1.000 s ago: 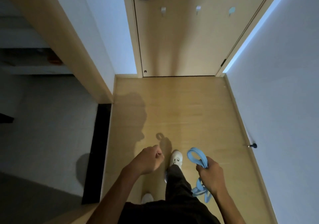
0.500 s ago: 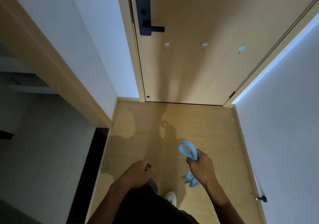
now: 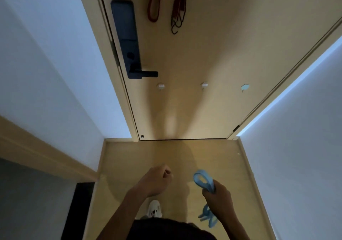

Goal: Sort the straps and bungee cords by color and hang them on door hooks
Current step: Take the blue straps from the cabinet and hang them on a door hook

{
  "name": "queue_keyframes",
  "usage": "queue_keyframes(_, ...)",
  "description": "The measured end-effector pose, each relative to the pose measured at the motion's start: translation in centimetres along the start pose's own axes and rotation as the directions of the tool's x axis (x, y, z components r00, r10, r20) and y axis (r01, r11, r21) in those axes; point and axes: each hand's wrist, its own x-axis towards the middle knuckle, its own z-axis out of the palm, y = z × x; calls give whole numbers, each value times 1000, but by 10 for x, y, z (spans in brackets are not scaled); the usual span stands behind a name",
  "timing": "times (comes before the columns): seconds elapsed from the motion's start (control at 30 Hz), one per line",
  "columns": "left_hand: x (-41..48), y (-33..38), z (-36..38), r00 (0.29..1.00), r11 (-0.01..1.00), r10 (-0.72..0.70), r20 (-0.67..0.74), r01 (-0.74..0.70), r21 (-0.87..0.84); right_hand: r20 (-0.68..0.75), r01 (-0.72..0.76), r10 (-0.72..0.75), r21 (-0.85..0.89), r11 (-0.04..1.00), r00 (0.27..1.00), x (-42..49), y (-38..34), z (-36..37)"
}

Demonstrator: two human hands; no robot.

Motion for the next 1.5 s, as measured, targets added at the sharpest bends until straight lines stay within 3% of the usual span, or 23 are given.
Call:
queue_keyframes(0.27,76,68,-47,994,994,111,2,-111,-14,-108,158,-147,100,982,983,77,-66,-37)
queue_keyframes(0.4,117,112,-60,985,981,174,-3,-174,-84,-87,206,-197,115,972,977,124,-88,-63)
queue_keyframes(0.57,172,170,-72,953,934,283,-106,-299,-196,-63,322,-316,184,929,947,182,-109,-115)
queue_keyframes(0.83,227,281,-103,888,803,338,-313,-445,-397,-49,541,-556,317,779,830,242,-140,-230)
queue_keyframes(0.97,240,321,-123,839,759,389,-382,-526,-384,-122,595,-597,370,714,793,264,-162,-272)
queue_keyframes(1.23,237,370,-175,770,713,478,-423,-621,-325,-345,795,-719,317,516,604,279,-215,-329)
queue_keyframes(1.5,220,404,-230,674,681,567,-474,-707,-191,-316,795,-805,536,284,501,271,-273,-373)
